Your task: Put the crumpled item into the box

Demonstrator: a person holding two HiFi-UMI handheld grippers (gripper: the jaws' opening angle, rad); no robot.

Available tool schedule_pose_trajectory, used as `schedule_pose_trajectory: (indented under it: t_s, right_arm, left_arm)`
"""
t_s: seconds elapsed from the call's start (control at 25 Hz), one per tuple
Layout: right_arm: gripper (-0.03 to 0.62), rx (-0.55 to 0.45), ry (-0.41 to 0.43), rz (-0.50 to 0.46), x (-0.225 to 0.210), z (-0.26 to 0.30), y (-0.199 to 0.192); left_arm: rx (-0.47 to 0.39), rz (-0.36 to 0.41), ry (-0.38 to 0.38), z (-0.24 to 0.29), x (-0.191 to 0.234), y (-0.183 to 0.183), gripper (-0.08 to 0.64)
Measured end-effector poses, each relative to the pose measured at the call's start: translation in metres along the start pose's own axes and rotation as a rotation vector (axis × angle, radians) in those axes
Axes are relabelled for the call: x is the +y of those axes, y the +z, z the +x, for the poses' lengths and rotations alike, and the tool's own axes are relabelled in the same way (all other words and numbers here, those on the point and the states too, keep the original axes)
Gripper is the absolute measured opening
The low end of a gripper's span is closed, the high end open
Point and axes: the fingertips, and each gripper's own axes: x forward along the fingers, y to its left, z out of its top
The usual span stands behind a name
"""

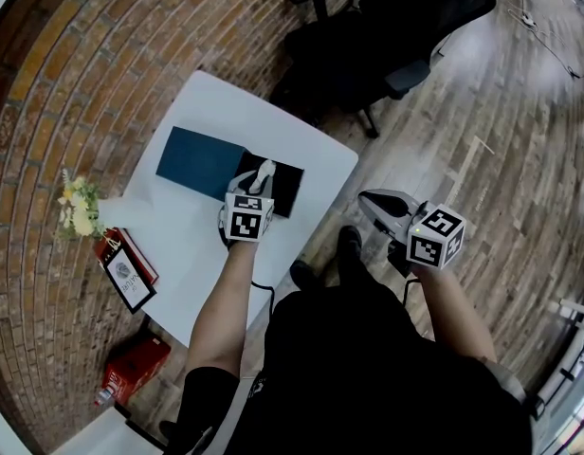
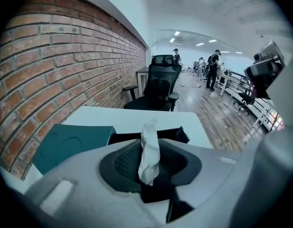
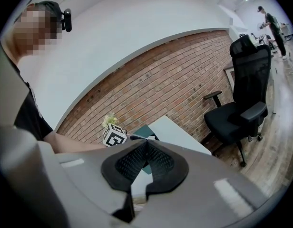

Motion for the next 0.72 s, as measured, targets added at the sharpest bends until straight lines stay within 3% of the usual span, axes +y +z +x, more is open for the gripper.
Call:
schedule_pose_trajectory:
  t_s: [0.12,0.32,0.44,0.56,0.72]
  right_arm:
    - [0.002,0.003,0.007,-0.003,-0.001,0.0,0.003]
    - [0.0,-0.004,0.023,-0.006,0.001,0.0,0.012]
    - [0.0,-0.002,0.039,-0.014,0.004,0.002,0.015]
    - [0.0,0.007,0.057,-0.025,0.006,0.006,0.019]
    - [0.001,0.023,0.08,-0.034,0.008,0.009,0.023]
  left_arm:
    - [-0.012,-0.002,-0.033,-0.001,-0.012,0.004,0.18]
    - [0.013,-0.013,-0.105,-0.008,-0.03,0.0,0.183]
    - [0.052,0.049,-0.154,-0.011,-0.049,-0.005,0.183]
    - [0.086,0.145,-0.127,-0.006,-0.054,-0.009,0.161]
    - [0.137,0.155,-0.059,0.006,-0.042,-0.018,0.107]
